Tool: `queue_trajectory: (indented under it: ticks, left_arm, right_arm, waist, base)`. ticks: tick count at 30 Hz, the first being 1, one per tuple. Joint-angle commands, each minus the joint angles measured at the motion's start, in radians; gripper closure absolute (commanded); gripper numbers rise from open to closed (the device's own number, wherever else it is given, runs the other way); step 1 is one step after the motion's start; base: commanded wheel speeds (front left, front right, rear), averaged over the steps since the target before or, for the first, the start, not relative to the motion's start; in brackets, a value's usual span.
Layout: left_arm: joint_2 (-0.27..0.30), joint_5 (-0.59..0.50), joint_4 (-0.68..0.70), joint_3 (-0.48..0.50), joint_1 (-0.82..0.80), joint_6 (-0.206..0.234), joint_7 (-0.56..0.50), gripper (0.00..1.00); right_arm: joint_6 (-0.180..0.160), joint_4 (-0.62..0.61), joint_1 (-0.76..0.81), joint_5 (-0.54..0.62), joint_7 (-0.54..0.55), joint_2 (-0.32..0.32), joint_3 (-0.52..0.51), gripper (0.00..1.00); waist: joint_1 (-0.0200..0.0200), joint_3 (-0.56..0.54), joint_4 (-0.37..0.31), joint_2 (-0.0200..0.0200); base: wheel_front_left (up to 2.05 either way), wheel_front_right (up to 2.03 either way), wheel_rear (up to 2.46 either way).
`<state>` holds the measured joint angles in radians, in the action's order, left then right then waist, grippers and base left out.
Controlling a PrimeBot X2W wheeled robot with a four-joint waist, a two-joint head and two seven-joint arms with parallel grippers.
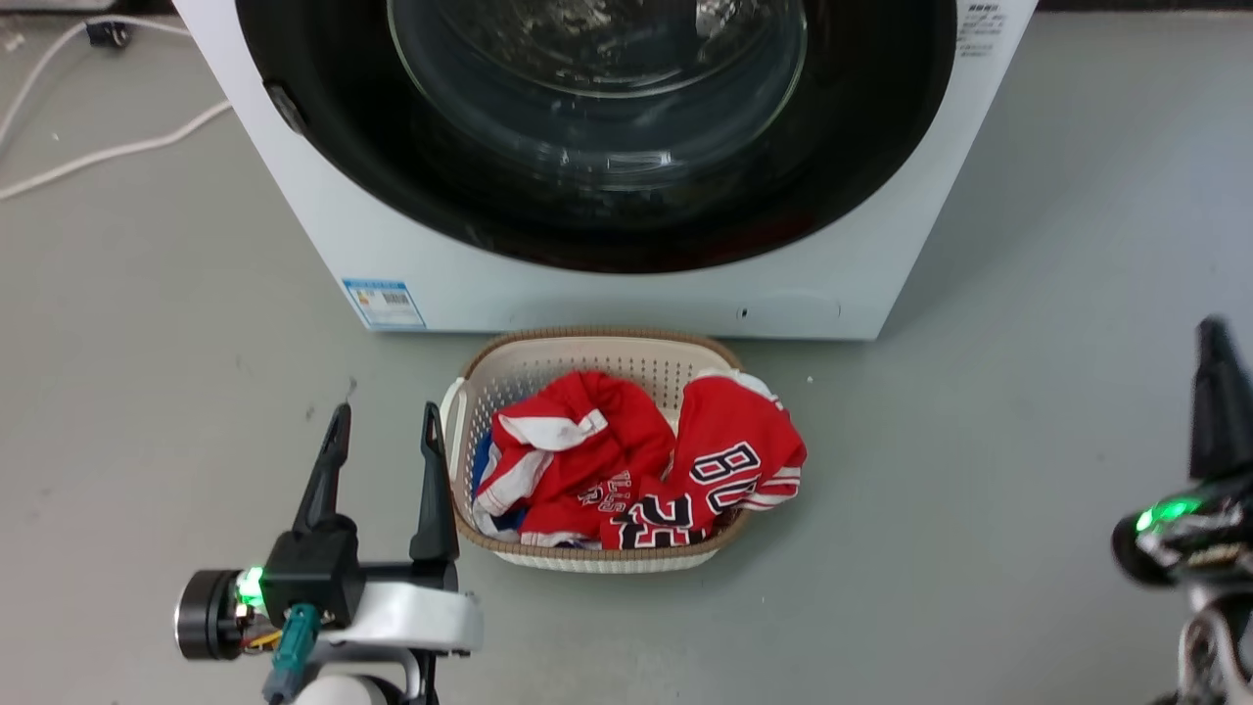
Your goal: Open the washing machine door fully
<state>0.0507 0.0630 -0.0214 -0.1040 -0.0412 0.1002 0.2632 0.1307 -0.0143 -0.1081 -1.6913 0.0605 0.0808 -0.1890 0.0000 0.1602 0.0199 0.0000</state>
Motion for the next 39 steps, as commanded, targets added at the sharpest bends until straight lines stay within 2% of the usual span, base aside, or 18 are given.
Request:
queue_trajectory:
  ticks: [1, 13, 23, 30, 39]
  left_arm:
    - [-0.001, -0.007, 0.007, 0.004, -0.03, -0.002, 0.002, 0.0]
    - [-0.001, -0.025, 0.043, 0.003, -0.17, -0.013, 0.002, 0.0]
    - [0.004, -0.045, 0.075, 0.03, -0.271, -0.03, 0.002, 0.0]
    - [0.003, -0.041, 0.079, 0.028, -0.307, -0.037, 0.002, 0.0]
    - [0.0, -0.027, 0.079, 0.014, -0.339, -0.031, 0.002, 0.0]
  right_arm:
    - [0.0, 0.024, -0.073, 0.012, 0.01, 0.018, -0.021, 1.0]
    - [0.0, 0.185, -0.501, 0.03, 0.109, 0.144, -0.088, 1.0]
    - [0.0, 0.266, -0.81, 0.13, 0.214, 0.262, 0.025, 1.0]
    - [0.0, 0.352, -0.995, 0.173, 0.273, 0.297, 0.1, 1.0]
    - [-0.001, 0.432, -1.132, 0.233, 0.339, 0.324, 0.183, 1.0]
  waist:
    - [0.0, 0.064, -0.002, 0.0]
    - [0.0, 0.265, 0.003, 0.0]
    - [0.0, 0.415, 0.022, 0.0]
    - [0.0, 0.491, 0.041, 0.0]
    - [0.0, 0.542, 0.074, 0.0]
  base:
    - [0.0, 0.0, 0.0]
    - [0.0, 0.0, 0.0]
    - [0.0, 0.0, 0.0]
    - [0.0, 0.0, 0.0]
    - [0.0, 0.0, 0.0]
